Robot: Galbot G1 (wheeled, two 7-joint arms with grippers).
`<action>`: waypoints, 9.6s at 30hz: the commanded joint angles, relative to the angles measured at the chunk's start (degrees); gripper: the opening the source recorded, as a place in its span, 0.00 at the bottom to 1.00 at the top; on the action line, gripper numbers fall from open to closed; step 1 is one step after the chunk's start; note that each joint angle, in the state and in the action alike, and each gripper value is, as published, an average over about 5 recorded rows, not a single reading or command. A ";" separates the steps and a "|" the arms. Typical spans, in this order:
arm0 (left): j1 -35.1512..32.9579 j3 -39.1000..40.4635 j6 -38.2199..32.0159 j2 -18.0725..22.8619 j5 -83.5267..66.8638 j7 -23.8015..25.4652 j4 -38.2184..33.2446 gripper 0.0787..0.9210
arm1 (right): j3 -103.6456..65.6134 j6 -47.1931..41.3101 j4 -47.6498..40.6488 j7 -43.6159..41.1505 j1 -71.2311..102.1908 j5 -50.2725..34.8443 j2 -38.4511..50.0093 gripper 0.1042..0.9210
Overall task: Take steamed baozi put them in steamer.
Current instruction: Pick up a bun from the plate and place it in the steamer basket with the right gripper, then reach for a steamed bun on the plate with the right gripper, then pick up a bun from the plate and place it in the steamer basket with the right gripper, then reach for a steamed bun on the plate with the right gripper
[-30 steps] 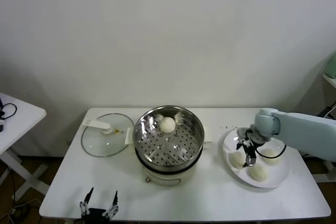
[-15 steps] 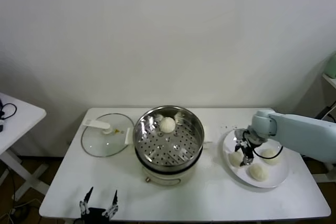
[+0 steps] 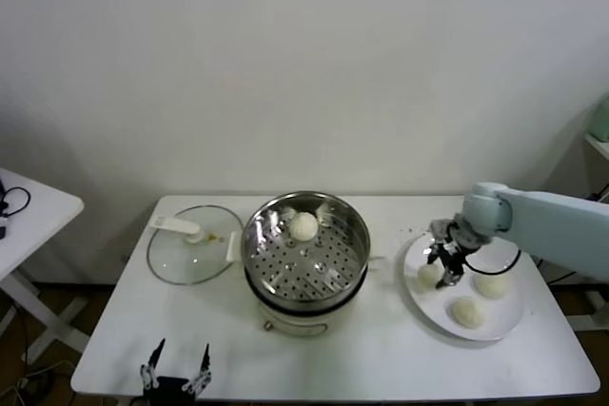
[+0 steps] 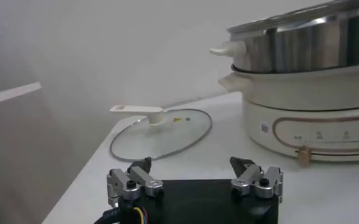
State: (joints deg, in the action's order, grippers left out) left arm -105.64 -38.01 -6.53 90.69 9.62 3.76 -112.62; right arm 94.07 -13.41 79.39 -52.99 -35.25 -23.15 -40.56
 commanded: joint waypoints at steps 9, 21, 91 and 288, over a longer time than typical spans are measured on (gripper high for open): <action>-0.33 0.31 -0.11 0.14 0.24 0.02 -0.50 0.88 | 10.93 -1.46 12.93 -3.45 -37.87 -26.06 -10.76 0.60; -0.23 0.73 -0.32 0.08 0.53 -0.02 -0.62 0.88 | -2.70 -8.64 16.74 3.98 -29.44 -33.58 -21.88 0.60; -0.62 0.23 -0.34 0.30 2.75 0.63 0.15 0.88 | 2.41 -5.02 4.09 0.75 -17.62 -23.44 -26.99 0.88; -3.31 -1.27 -0.62 1.43 5.17 -0.03 -1.05 0.88 | -23.21 15.34 -13.37 -5.38 22.00 23.41 15.36 0.88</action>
State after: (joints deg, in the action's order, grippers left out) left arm -108.77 -39.24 -7.24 92.20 14.61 3.76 -113.67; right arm 88.09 4.87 71.59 -60.04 -33.56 -7.92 -29.20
